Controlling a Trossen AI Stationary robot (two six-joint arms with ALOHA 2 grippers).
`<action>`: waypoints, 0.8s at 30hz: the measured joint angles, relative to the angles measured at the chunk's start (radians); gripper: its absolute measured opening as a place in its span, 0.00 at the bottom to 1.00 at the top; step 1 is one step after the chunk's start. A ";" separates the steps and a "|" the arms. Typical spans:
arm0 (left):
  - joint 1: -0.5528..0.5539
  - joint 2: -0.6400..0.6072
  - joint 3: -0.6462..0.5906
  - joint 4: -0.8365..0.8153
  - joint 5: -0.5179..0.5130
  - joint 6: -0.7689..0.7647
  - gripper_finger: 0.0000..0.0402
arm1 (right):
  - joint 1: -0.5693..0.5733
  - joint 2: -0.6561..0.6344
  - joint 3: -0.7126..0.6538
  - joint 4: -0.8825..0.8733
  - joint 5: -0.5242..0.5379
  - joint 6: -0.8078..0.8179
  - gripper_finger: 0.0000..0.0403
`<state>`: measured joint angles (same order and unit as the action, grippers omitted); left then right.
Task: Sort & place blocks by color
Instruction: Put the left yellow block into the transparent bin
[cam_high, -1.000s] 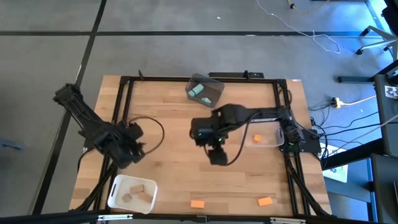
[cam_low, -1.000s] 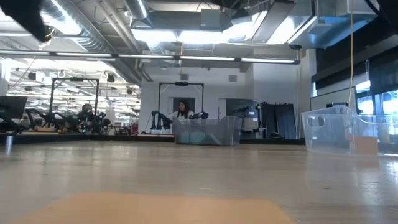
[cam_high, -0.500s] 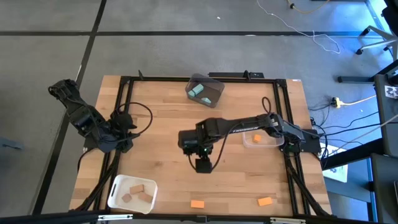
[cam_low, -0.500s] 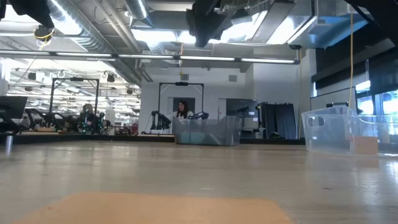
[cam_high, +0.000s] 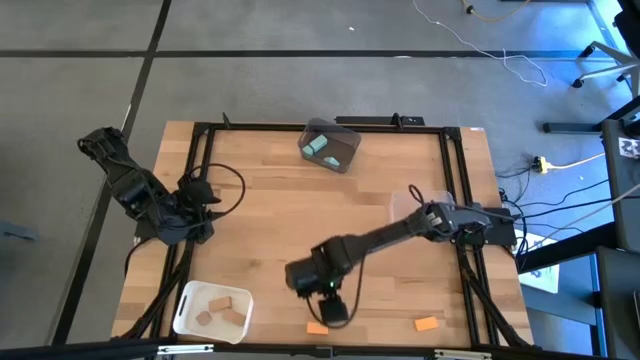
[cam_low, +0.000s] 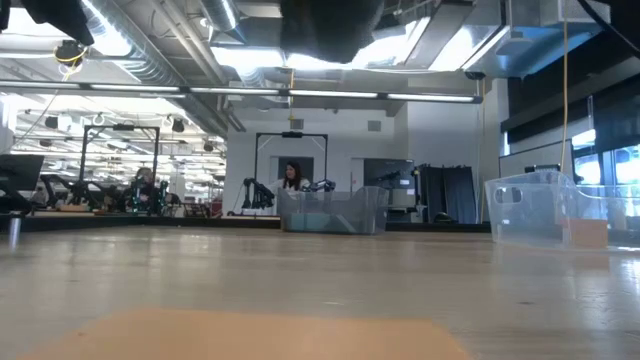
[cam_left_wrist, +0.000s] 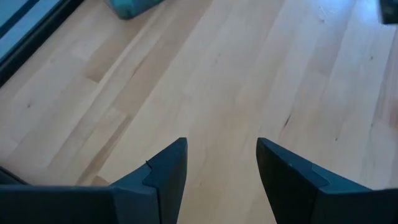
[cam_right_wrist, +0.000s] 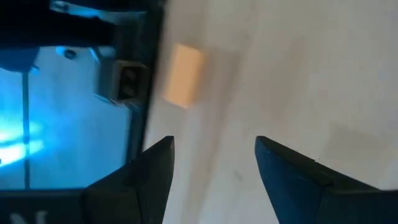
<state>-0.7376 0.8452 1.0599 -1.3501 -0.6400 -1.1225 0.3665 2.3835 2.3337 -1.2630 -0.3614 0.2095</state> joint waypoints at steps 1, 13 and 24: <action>0.000 0.000 0.000 -0.003 0.003 0.000 0.46 | 0.013 0.002 0.000 0.032 0.000 0.017 0.56; -0.001 -0.001 0.000 -0.004 0.066 0.118 0.46 | 0.106 0.015 0.000 0.207 0.285 0.208 0.56; -0.001 -0.001 0.000 -0.003 0.082 0.305 0.46 | 0.106 0.019 0.001 0.326 0.339 0.512 0.56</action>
<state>-0.7383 0.8440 1.0599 -1.3533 -0.5583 -0.8180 0.4721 2.4027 2.3342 -0.9369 -0.0227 0.7218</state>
